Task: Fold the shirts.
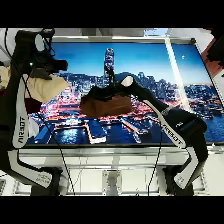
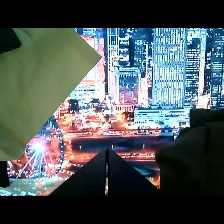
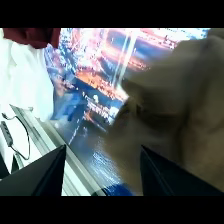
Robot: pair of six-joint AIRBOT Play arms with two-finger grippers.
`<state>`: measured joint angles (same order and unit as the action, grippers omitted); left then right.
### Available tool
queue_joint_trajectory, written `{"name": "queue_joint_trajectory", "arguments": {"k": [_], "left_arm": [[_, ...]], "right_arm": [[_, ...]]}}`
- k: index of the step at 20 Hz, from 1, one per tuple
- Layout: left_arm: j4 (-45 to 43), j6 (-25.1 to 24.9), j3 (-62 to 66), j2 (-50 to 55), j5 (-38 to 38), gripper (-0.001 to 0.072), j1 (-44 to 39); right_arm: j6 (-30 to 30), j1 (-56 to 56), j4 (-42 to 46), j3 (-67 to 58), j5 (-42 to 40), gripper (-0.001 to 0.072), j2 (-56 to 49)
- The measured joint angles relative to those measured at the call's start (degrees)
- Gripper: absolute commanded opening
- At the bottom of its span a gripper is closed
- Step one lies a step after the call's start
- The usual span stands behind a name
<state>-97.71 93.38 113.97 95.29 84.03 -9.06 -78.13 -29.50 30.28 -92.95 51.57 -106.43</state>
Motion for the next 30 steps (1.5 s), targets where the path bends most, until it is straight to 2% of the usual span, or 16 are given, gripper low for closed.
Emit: {"name": "queue_joint_trajectory", "arguments": {"k": [5, 10, 13, 14, 15, 16, 19, 23, 24, 25, 26, 27, 30], "left_arm": [[2.0, -0.6, 0.0, -0.3, 0.3, 0.0011, 0.4], [2.9, -0.8, 0.0, -0.4, 0.4, 0.0011, 0.5], [3.1, -0.8, 0.0, -0.4, 0.9, 0.0011, 0.5], [3.1, -0.8, 0.0, -0.4, 0.9, 0.0011, 0.5], [3.3, -0.8, 0.0, -0.4, 1.0, 0.0011, 0.5], [3.3, -0.8, 0.0, -0.4, 1.0, 0.0011, 0.5], [3.5, -0.8, 0.0, -0.4, 1.1, 0.0011, 0.5], [3.6, -0.8, 0.0, -0.4, 1.1, 0.0011, 0.5], [3.7, -0.8, 0.0, -0.4, 1.1, 0.0011, 0.5], [3.7, -0.8, 0.0, -0.4, 1.1, 0.0011, 0.5], [3.7, -0.8, 0.0, -0.4, 1.1, 0.0011, 0.5], [3.7, -0.8, 0.0, -0.4, 1.1, 0.0012, 0.5], [3.7, -0.8, 0.0, -0.4, 1.3, 0.0012, 0.5]], "right_arm": [[-0.4, 10.0, 2.5, -0.3, 8.7, 0.0515, 1.6], [-5.6, 20.0, 15.7, -0.3, 20.7, 0.0526, 2.6], [-7.0, 21.9, 23.9, -0.3, 23.7, 0.0527, 2.5], [-7.2, 22.2, 25.7, -0.3, 24.1, 0.0579, 2.3], [-7.5, 22.4, 27.1, -0.3, 24.3, 0.0678, 1.8], [-7.6, 22.6, 28.2, -0.3, 24.7, 0.0685, 1.3], [-7.8, 22.8, 28.5, 0.6, 25.0, 0.0677, -0.7], [-5.0, 22.0, 19.3, 2.6, 23.4, 0.0665, -4.0], [-4.1, 21.6, 16.8, 2.9, 23.0, 0.0541, -4.7], [-3.2, 21.2, 14.6, 3.0, 22.3, 0.0370, -5.1], [-2.3, 20.7, 12.3, 3.2, 21.7, 0.0101, -5.5], [-1.6, 20.3, 10.4, 3.3, 21.2, 0.0031, -5.7], [0.2, 19.9, 7.5, 3.5, 20.9, 0.0030, -6.0]]}}
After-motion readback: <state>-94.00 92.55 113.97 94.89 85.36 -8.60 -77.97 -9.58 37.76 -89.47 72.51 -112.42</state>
